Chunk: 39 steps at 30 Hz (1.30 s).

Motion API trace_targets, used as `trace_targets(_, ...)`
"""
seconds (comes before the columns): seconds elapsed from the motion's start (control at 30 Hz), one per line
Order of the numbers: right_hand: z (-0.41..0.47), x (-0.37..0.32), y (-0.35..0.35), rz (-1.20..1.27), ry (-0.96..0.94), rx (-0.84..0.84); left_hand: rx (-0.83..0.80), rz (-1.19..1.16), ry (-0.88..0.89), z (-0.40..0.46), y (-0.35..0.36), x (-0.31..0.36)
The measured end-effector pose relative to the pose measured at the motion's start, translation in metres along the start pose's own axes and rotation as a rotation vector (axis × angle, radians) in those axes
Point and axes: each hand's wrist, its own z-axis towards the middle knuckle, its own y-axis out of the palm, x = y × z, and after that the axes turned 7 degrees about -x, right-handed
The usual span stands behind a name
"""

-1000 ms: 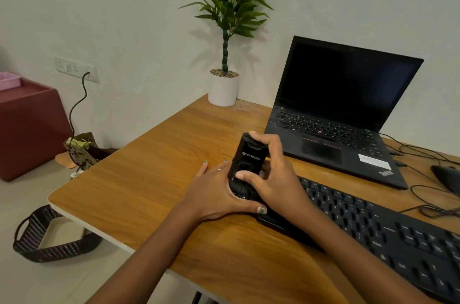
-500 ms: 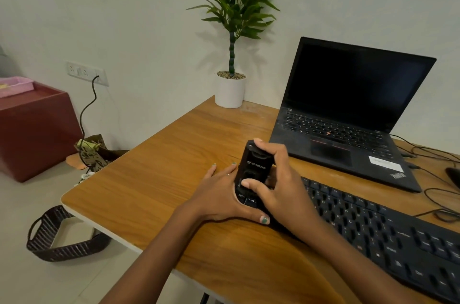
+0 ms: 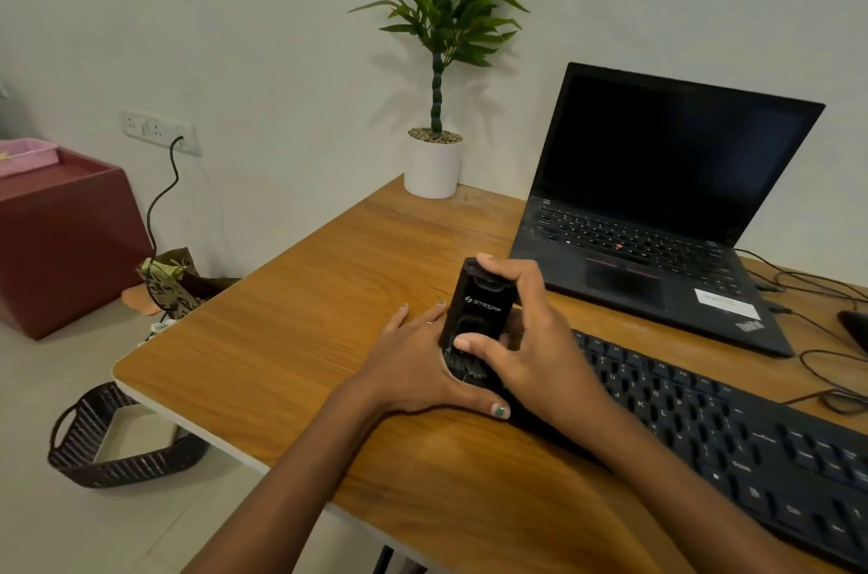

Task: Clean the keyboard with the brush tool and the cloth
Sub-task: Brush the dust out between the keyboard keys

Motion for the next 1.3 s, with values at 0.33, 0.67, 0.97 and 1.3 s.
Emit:
trace_targets(0.33,-0.006,-0.005,-0.02,-0.086,0.041,-0.134,-0.013,0.05,0.001,0.004,0.004,-0.005)
trace_targets(0.67,-0.018,0.001,-0.06,-0.073,0.151,-0.289,-0.05,0.079,-0.056,0.003,0.002,-0.004)
trace_targets(0.97,-0.029,0.001,-0.047,-0.078,0.098,-0.149,-0.055,0.092,-0.062,-0.001,-0.001,0.001)
trace_targets(1.3,-0.023,0.006,-0.042,0.005,0.072,-0.078,-0.042,0.082,-0.052,0.002,0.001,-0.002)
